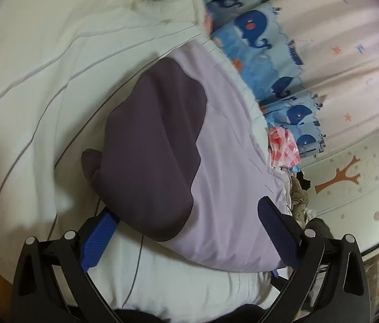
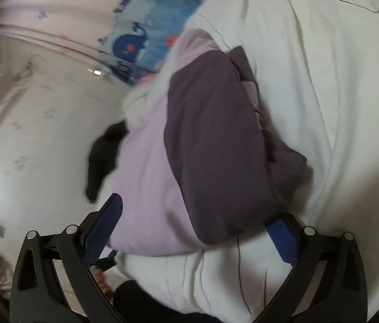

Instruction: Fold large clothes

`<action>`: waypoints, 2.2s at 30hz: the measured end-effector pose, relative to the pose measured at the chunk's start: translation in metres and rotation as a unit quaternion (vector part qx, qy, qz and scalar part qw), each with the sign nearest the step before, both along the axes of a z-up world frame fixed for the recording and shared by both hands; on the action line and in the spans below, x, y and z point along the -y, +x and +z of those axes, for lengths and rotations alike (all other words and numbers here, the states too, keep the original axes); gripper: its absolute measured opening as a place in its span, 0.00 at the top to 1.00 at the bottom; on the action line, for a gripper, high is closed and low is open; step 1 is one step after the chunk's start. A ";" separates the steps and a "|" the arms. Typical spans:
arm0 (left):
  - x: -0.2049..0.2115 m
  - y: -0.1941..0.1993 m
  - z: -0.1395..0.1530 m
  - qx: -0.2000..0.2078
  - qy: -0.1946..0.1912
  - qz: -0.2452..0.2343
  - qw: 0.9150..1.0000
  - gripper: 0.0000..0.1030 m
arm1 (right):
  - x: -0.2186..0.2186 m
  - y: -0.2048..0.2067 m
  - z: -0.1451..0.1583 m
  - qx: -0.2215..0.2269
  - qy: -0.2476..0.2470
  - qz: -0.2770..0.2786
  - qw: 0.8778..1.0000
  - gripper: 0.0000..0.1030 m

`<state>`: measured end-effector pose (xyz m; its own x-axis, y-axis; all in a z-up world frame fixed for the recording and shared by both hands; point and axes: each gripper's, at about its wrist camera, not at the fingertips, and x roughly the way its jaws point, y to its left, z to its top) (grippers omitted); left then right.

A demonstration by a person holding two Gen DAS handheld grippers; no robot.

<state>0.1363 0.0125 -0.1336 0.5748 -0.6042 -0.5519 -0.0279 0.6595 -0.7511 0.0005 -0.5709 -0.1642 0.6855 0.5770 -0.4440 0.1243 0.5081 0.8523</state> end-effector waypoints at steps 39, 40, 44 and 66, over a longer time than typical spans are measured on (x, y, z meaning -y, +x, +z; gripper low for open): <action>-0.017 -0.027 -0.012 -0.094 0.023 -0.046 0.994 0.41 | -0.006 -0.111 0.000 -0.014 0.010 -0.012 1.000 0.49; -0.020 -0.030 -0.015 -0.091 0.017 -0.042 0.995 0.38 | -0.005 -0.119 0.006 -0.004 -0.001 -0.018 1.000 0.48; -0.016 -0.029 -0.015 -0.073 0.023 -0.037 0.996 0.15 | -0.005 -0.143 0.043 0.010 -0.089 -0.052 0.995 0.45; -0.020 -0.022 -0.039 -0.080 -0.061 0.027 0.995 0.22 | -0.213 -0.038 0.157 0.084 -0.471 0.131 0.868 0.06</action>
